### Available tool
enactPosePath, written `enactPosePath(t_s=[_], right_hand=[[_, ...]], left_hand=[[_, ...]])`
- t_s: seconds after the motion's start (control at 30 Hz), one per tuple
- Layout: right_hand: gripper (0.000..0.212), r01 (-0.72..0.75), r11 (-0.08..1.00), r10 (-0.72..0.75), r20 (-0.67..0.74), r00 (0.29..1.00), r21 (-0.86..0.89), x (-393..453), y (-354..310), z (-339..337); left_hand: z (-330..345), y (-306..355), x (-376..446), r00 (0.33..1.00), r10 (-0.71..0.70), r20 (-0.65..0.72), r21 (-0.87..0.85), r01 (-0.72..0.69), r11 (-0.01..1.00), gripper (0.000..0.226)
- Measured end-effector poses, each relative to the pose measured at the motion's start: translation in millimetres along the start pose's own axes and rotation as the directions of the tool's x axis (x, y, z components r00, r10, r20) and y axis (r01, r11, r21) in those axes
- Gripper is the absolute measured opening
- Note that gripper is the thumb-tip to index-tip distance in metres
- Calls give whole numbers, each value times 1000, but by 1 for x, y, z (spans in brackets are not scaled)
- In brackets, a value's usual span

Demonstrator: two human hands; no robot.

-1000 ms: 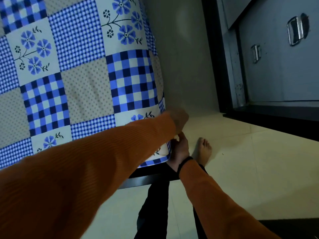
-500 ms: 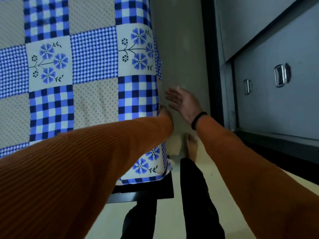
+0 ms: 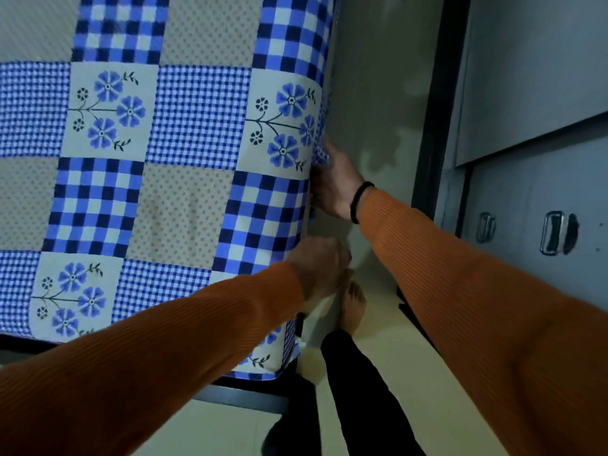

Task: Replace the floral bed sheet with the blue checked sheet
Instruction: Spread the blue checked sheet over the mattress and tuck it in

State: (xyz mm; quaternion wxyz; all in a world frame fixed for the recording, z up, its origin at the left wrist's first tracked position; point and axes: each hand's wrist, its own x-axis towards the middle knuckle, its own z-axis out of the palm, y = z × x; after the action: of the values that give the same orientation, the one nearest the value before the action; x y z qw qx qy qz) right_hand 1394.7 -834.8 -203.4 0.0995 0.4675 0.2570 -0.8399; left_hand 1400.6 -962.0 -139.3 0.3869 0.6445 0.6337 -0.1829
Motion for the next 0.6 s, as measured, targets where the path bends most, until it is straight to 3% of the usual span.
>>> enactPosePath(t_s=[0.1,0.13,0.17,0.23,0.3,0.37,0.47,0.6], right_hand=[[108,-52,997,56,51,997,-64,12,-19,4],[109,-81,993,80,-7,997,-82,10,-24,7],[100,-119,989,114,-67,991,-83,20,-25,5],[58,-109,979,63,-251,966,-174,19,-30,8],[38,-62,930,-132,-488,863,-362,17,-33,11],[23,98,896,-349,-549,759,-433,13,-36,16],[33,256,930,-355,-466,810,-264,18,-37,32],[69,231,955,-287,-394,873,-184,49,-29,33]], left_hand=[[-33,-28,-7,964,176,-200,22,-175,984,53],[-45,-44,-11,932,255,-257,74,-244,967,56],[-55,-63,-13,899,309,-309,116,-287,951,52],[-82,-105,-15,809,374,-453,194,-320,927,33],[-110,-147,-7,776,319,-544,258,-208,944,32],[-135,-177,10,803,207,-559,315,-25,949,51],[-157,-196,44,854,190,-484,406,27,913,66],[-175,-206,71,882,302,-361,550,-61,833,72]])
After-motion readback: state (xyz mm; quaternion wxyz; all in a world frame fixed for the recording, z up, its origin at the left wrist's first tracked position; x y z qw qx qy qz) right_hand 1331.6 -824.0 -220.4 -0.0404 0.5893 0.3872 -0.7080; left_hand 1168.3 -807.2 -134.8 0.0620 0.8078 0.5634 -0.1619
